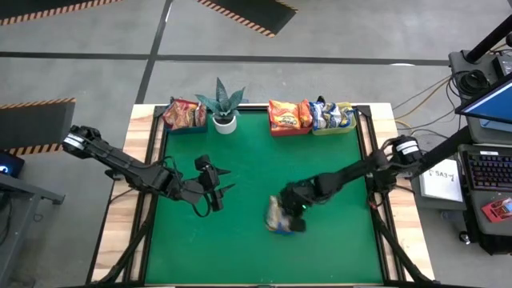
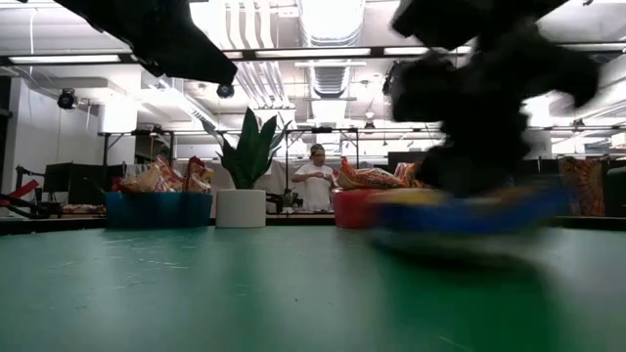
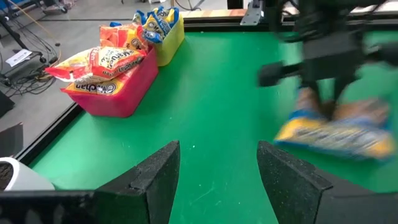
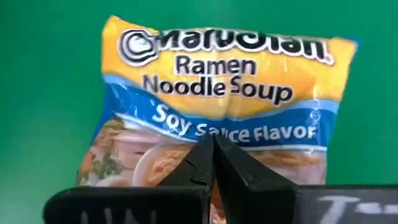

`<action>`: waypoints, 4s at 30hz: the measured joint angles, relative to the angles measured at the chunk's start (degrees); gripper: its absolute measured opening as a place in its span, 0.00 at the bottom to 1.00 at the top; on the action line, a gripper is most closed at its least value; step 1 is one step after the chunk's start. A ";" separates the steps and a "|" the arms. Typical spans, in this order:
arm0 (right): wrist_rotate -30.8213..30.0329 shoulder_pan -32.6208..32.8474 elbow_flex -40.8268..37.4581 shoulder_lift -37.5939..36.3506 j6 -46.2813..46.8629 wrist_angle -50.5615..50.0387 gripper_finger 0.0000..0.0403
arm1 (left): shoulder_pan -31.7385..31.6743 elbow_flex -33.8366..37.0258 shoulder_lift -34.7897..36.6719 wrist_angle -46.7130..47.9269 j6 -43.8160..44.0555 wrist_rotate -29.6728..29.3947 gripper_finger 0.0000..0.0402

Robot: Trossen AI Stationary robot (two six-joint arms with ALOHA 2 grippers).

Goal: Sort Maruchan noodles
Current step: Put the blue noodle pack into the yellow bin

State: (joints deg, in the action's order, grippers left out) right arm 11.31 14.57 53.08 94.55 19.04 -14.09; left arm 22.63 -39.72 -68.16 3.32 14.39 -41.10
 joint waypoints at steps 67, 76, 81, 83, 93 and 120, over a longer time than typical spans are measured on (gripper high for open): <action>-7.87 -12.24 -12.22 -17.89 37.47 1.93 0.56 | -7.31 0.00 -27.71 -18.83 -7.11 19.96 0.00; -7.94 -12.24 -12.22 -17.86 37.38 1.97 0.67 | -8.61 0.00 -27.69 -20.08 -10.34 20.89 0.00; -8.36 -12.24 -12.22 -17.82 37.34 2.00 0.67 | -8.66 0.00 -27.69 -20.53 -10.86 20.89 0.00; -8.37 -12.24 -12.22 -17.82 37.34 2.02 0.67 | -8.66 0.00 -27.69 -20.53 -10.86 20.90 0.00; -8.42 -12.24 -12.22 -17.82 37.34 2.43 0.67 | -8.67 0.00 -27.71 -20.52 -10.75 21.10 0.00; -11.46 -13.95 -20.19 -17.82 40.22 19.38 0.73 | -8.07 0.00 -30.91 -23.24 -4.55 25.83 0.00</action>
State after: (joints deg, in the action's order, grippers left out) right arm -0.15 0.61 32.89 76.73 59.26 5.28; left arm 14.57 -39.72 -99.07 -19.92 9.85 -15.27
